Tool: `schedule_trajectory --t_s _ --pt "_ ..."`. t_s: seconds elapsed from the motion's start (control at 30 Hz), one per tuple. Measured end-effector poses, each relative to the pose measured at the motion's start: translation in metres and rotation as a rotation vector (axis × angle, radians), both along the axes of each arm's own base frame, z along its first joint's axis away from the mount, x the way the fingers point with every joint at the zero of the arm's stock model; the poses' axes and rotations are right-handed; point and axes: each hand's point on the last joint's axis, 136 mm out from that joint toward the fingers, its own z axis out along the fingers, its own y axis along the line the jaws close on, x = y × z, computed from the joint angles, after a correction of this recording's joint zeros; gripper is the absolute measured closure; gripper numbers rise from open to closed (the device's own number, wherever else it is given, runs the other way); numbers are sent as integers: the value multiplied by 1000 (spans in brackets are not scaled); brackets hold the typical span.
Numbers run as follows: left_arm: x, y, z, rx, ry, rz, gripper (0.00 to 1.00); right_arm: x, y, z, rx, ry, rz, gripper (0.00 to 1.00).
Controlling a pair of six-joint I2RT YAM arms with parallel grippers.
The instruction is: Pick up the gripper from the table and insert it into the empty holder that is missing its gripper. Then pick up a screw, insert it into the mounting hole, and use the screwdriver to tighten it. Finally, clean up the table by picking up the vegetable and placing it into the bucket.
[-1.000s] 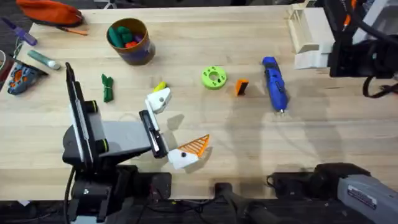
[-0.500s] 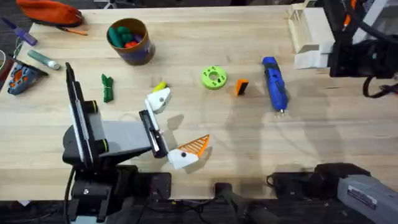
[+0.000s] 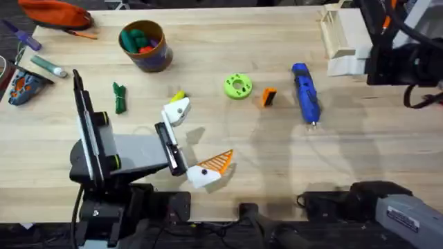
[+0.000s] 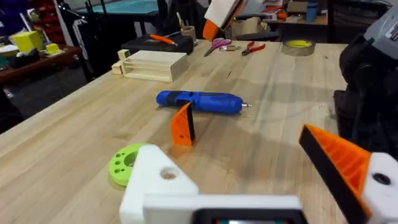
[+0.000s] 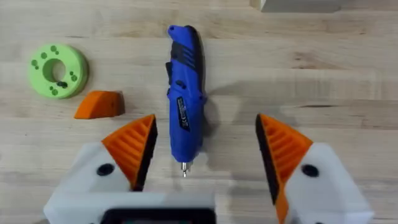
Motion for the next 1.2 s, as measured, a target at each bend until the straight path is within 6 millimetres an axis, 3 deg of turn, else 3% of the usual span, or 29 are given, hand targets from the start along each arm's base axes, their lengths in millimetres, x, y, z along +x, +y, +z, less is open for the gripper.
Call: schedule_trajectory --t_s 1.2 --pt "0 0 0 -32 74 4 14 0 7 0 64 4 -24 97"
